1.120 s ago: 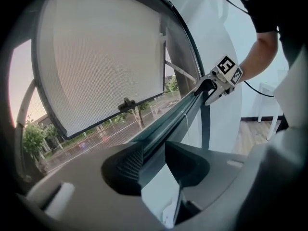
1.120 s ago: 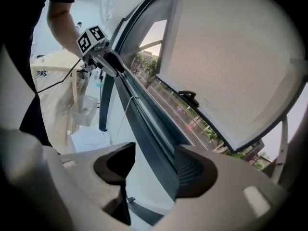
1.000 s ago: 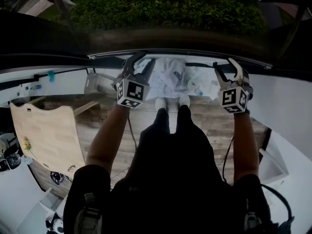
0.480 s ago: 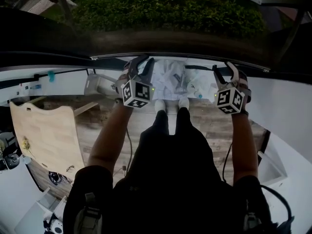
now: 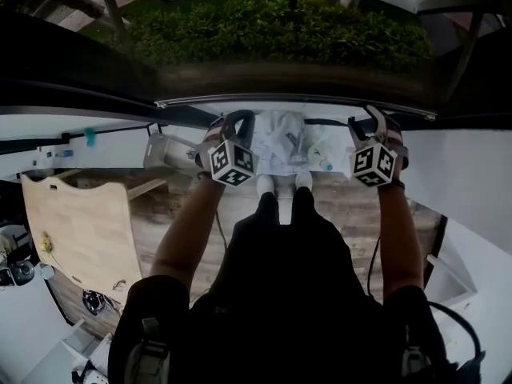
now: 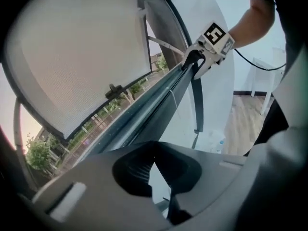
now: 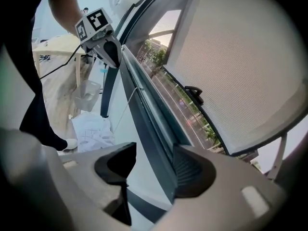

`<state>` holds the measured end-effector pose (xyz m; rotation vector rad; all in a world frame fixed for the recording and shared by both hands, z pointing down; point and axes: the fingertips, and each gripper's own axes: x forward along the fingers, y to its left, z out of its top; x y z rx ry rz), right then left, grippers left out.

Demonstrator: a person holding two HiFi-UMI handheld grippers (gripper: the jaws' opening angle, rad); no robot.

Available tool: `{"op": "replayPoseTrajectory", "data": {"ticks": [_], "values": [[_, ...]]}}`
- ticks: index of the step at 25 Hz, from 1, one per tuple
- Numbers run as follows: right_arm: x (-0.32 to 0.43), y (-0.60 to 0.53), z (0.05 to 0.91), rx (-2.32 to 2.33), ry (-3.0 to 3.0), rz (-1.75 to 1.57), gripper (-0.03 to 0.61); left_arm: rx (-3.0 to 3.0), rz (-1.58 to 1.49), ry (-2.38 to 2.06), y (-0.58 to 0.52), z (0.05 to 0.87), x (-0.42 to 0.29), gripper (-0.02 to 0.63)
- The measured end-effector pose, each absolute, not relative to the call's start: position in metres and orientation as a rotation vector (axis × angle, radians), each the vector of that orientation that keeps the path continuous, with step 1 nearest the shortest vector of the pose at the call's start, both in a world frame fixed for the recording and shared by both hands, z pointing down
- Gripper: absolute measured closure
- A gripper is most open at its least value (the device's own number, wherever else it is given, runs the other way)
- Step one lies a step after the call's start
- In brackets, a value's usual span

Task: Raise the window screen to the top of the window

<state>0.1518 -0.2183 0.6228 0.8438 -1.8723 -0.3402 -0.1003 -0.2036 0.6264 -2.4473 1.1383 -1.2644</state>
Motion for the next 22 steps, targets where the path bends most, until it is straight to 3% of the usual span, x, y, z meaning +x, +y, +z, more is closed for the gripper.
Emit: {"op": "replayPoseTrajectory", "data": {"ticks": [5,15,16,19,22], "values": [[0.153,-0.22,0.623,0.824,-1.868,-0.35,0.344,-2.272,-1.117,1.228,-0.209,0.597,-0.105,0.611],[0.153,-0.22,0.623,0.818,-1.867,-0.349,0.345,-2.235,-1.195,1.185,-0.228,0.605,-0.109,0.585],[0.153,-0.22,0.623,0.819,-1.869,-0.349,0.345,-2.245,-1.209,1.167,-0.226,0.608,-0.109,0.51],[0.153,-0.22,0.623,0.822,-1.87,-0.351,0.345,-2.239,-1.231,1.131,-0.223,0.613,-0.107,0.471],[0.153,-0.221,0.621,0.824,-1.865,-0.349,0.347,-2.182,-1.273,1.097,-0.226,0.612,-0.108,0.506]]}}
